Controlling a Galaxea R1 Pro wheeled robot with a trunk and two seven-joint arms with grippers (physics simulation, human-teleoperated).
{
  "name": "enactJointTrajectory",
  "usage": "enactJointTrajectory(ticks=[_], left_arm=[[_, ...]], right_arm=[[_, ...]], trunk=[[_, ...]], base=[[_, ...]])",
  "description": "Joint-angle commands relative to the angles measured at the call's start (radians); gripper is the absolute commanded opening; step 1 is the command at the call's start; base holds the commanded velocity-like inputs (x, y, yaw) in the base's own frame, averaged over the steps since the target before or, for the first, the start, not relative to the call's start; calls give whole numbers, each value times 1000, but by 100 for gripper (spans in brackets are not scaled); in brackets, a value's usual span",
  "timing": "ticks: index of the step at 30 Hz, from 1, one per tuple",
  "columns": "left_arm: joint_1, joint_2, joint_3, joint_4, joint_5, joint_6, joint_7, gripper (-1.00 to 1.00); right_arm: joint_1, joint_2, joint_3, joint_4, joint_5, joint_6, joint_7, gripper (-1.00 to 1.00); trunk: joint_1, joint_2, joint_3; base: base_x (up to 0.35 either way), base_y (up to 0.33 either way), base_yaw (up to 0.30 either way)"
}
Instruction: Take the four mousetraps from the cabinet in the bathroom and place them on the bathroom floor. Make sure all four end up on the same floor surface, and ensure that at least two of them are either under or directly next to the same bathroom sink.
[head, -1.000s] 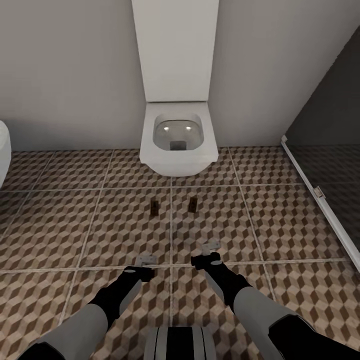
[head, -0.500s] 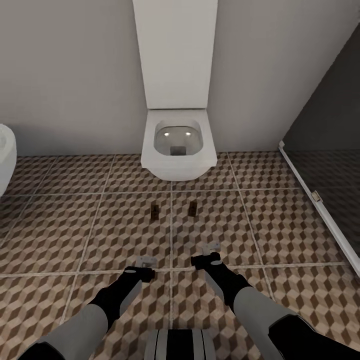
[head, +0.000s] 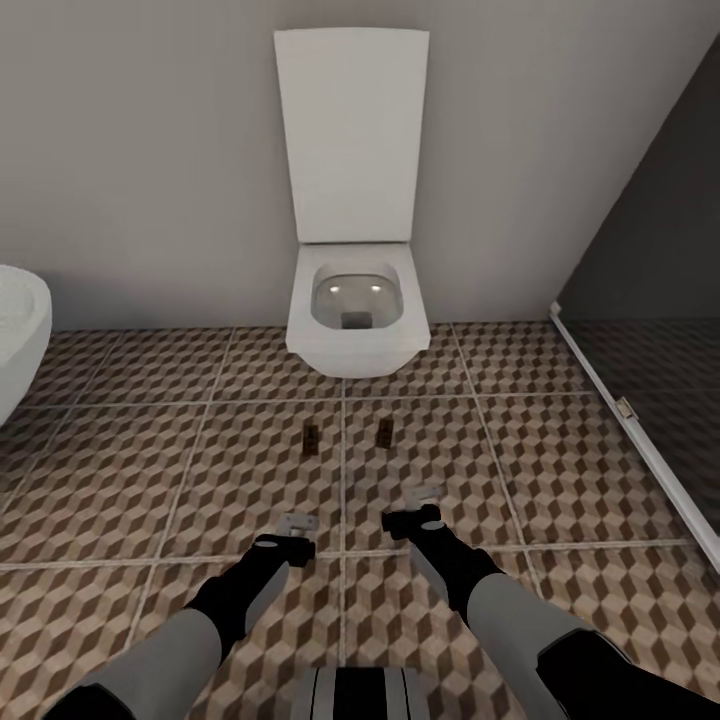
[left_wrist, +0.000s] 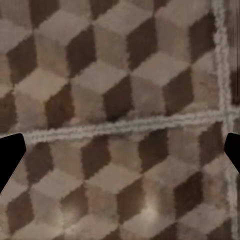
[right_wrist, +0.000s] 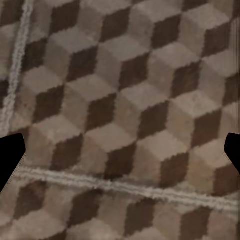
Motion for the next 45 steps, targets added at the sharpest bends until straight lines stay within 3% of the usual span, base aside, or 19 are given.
enactJointTrajectory(ticks=[1,19,29,37,45], left_arm=[[0,1,-8,-1,11,4,9,100],[0,1,-8,9,12,2,7,100],[0,2,-8,114,12,-20,5,100],[2,6,-8,174,12,-99,4,100],[2,6,-8,288,12,-220,-14,100]], right_arm=[[-1,0,8,-1,-11,4,-8,100],[0,0,8,0,-11,1,-8,100],[1,0,8,35,-10,-102,-8,100],[1,0,8,128,-9,-196,-7,100],[2,-1,8,225,-8,-280,23,100]], trunk=[[-1,0,3],[-9,4,73],[-13,7,112],[-17,8,143],[-20,10,173]], base=[[0,0,0],[0,0,0],[0,0,0],[0,0,0],[0,0,0]])
